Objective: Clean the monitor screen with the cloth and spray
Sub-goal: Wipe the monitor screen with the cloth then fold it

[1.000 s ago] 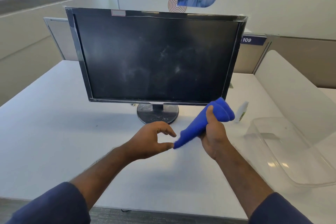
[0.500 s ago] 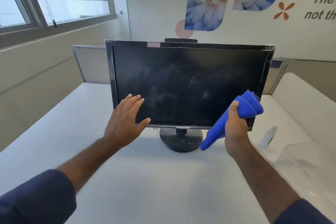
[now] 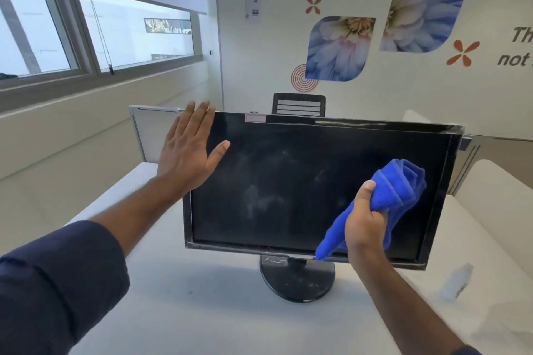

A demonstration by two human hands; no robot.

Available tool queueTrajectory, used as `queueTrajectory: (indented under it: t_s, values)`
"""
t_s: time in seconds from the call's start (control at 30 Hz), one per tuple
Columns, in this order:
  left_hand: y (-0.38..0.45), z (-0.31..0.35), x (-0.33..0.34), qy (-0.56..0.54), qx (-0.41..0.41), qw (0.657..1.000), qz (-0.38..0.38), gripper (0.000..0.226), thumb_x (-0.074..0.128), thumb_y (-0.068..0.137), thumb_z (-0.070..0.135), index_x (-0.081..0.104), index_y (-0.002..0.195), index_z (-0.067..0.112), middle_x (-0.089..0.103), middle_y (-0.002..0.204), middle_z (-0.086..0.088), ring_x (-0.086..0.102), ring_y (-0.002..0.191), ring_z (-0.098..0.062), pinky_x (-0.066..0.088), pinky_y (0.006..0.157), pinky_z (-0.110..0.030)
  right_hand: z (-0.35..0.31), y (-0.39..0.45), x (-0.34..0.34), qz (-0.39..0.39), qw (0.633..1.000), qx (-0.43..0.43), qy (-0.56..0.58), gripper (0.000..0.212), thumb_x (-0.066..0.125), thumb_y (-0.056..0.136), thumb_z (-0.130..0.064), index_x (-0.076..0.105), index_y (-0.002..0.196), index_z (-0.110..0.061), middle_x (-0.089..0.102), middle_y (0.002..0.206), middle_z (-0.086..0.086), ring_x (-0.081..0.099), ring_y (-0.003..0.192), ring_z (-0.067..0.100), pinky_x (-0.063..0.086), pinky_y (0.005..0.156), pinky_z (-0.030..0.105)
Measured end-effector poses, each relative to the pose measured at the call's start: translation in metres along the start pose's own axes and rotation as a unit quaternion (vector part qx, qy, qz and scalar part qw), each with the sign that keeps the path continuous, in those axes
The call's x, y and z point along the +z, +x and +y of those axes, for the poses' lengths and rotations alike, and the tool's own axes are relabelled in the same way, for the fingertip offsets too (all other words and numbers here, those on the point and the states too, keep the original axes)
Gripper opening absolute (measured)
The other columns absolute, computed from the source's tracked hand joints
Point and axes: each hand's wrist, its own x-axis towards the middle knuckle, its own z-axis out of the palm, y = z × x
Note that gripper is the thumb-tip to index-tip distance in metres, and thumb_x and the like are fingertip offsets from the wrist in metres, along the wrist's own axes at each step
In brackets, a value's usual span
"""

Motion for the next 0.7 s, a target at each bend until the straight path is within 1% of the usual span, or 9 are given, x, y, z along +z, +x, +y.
queueTrajectory:
  t_s: [0.1, 0.2, 0.23, 0.3, 0.37, 0.43, 0.57, 0.63, 0.7]
  values:
    - [0.016, -0.001, 0.008, 0.019, 0.013, 1.0, -0.016, 0.078, 0.023, 0.099, 0.065, 0.007, 0.161, 0.021, 0.005, 0.17, 0.002, -0.005, 0.156, -0.016, 0.0, 0.127, -0.038, 0.0, 0.012, 0.017, 0.002, 0.996, -0.089, -0.004, 0.015, 0.042, 0.098, -0.055, 0.05, 0.104, -0.044, 0.057, 0.093, -0.014, 0.059, 0.084, -0.009, 0.044, 0.077, 0.01]
    - [0.021, -0.003, 0.017, 0.008, 0.003, 1.0, -0.024, 0.075, 0.025, 0.1, 0.062, 0.008, 0.161, 0.022, 0.008, 0.17, 0.002, -0.003, 0.156, -0.015, -0.003, 0.126, -0.035, 0.001, 0.022, 0.029, -0.036, 0.983, -0.18, -0.03, 0.041, 0.043, 0.097, -0.053, 0.052, 0.085, -0.014, 0.05, 0.072, 0.006, 0.056, 0.069, 0.023, 0.051, 0.071, 0.048]
    - [0.021, -0.005, 0.018, 0.002, 0.001, 1.0, -0.021, 0.073, 0.025, 0.1, 0.059, 0.009, 0.161, 0.022, 0.01, 0.169, 0.002, -0.001, 0.156, -0.015, -0.003, 0.126, -0.034, 0.003, 0.025, 0.033, -0.057, 0.977, -0.198, -0.054, 0.054, 0.042, 0.095, -0.057, 0.054, 0.093, -0.004, 0.055, 0.081, 0.009, 0.057, 0.079, 0.028, 0.05, 0.079, 0.054]
    - [0.023, -0.011, 0.018, -0.002, 0.014, 1.0, -0.016, 0.067, 0.024, 0.102, 0.053, 0.014, 0.16, 0.022, 0.015, 0.169, 0.001, 0.003, 0.156, -0.016, -0.003, 0.126, -0.033, 0.011, 0.029, 0.039, -0.09, 0.96, -0.217, -0.155, 0.075, 0.039, 0.091, -0.064, 0.047, 0.133, -0.002, 0.054, 0.132, 0.011, 0.047, 0.127, 0.031, 0.035, 0.11, 0.055]
    - [0.026, -0.021, 0.017, 0.009, 0.044, 0.999, -0.009, 0.064, 0.023, 0.103, 0.049, 0.017, 0.16, 0.021, 0.018, 0.168, 0.0, 0.007, 0.156, -0.017, -0.001, 0.127, -0.035, 0.021, 0.03, 0.036, -0.115, 0.904, -0.268, -0.313, 0.085, 0.032, 0.089, -0.07, 0.019, 0.156, -0.02, 0.013, 0.165, 0.0, 0.004, 0.153, 0.021, 0.014, 0.116, 0.047]
    - [0.029, -0.033, 0.015, 0.011, 0.053, 0.999, -0.003, 0.064, 0.024, 0.103, 0.05, 0.018, 0.16, 0.02, 0.019, 0.168, -0.001, 0.008, 0.156, -0.017, 0.001, 0.127, -0.036, 0.029, 0.033, 0.029, -0.139, 0.836, -0.319, -0.425, 0.093, 0.022, 0.084, -0.08, 0.006, 0.158, -0.027, -0.009, 0.166, -0.008, -0.015, 0.152, 0.016, 0.012, 0.115, 0.049]
    - [0.029, -0.041, 0.02, 0.004, 0.065, 0.998, -0.003, 0.068, 0.029, 0.103, 0.051, 0.018, 0.16, 0.016, 0.022, 0.167, -0.005, 0.007, 0.156, -0.02, -0.002, 0.127, -0.036, 0.04, 0.053, 0.012, -0.135, 0.736, -0.36, -0.558, 0.091, 0.012, 0.085, -0.081, 0.013, 0.158, -0.027, 0.002, 0.167, -0.005, 0.003, 0.153, 0.023, 0.013, 0.11, 0.051]
    - [0.027, -0.04, 0.025, -0.003, 0.068, 0.998, 0.009, 0.067, 0.032, 0.102, 0.049, 0.02, 0.158, 0.014, 0.027, 0.164, -0.008, 0.011, 0.156, -0.024, -0.003, 0.127, -0.036, 0.041, 0.064, 0.011, -0.113, 0.708, -0.381, -0.584, 0.087, 0.011, 0.089, -0.077, 0.021, 0.157, -0.024, 0.01, 0.166, -0.002, 0.009, 0.152, 0.026, 0.012, 0.114, 0.057]
    - [0.028, -0.039, 0.027, -0.01, 0.066, 0.998, 0.022, 0.064, 0.033, 0.102, 0.047, 0.025, 0.156, 0.014, 0.034, 0.16, -0.009, 0.018, 0.154, -0.026, -0.001, 0.127, -0.037, 0.04, 0.069, 0.023, -0.089, 0.716, -0.384, -0.576, 0.083, 0.014, 0.091, -0.072, 0.017, 0.158, -0.023, 0.007, 0.167, 0.001, 0.004, 0.153, 0.029, 0.007, 0.117, 0.06]
